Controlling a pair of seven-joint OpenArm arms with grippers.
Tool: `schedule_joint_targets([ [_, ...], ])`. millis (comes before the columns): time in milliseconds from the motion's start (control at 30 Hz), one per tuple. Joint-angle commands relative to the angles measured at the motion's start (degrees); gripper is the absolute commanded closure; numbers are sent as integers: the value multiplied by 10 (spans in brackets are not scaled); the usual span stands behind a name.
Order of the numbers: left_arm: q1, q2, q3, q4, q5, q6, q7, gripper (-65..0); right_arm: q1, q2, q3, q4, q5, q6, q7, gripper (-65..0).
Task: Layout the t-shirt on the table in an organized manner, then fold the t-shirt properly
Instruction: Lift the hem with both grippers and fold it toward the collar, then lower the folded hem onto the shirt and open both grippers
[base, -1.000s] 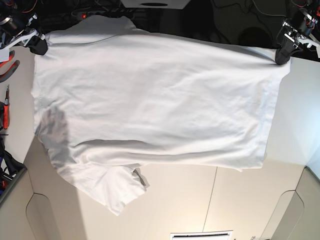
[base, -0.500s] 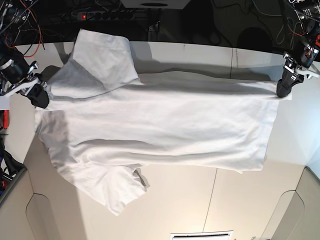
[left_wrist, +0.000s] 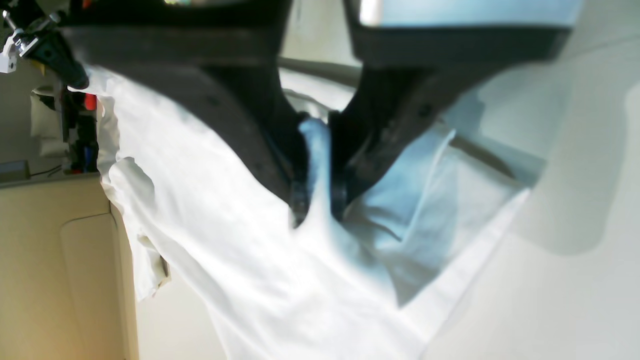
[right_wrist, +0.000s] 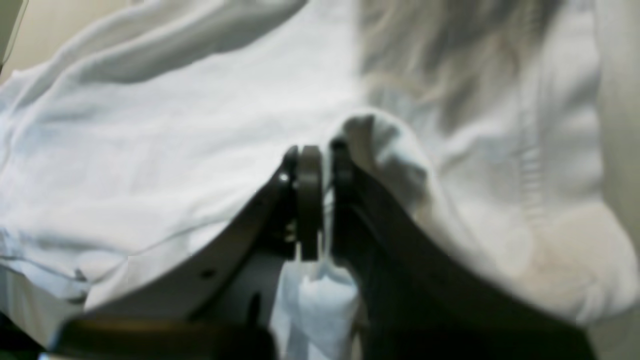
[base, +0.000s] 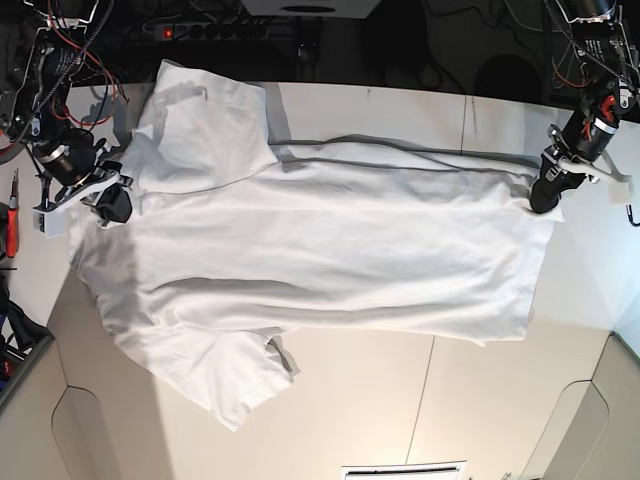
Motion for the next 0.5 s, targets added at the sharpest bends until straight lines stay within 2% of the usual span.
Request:
schedule_joint_targets([
  [0, -4, -11, -2, 9, -12, -6, -12, 0, 9, 8, 8, 9, 9, 2, 17, 0],
  [300, -4, -20, -2, 9, -12, -6, -36, 0, 16, 8, 26, 9, -6, 2, 18, 0],
  [467, -4, -21, -2, 9, 7, -6, -49, 0, 16, 8, 26, 9, -53, -51, 40, 0],
])
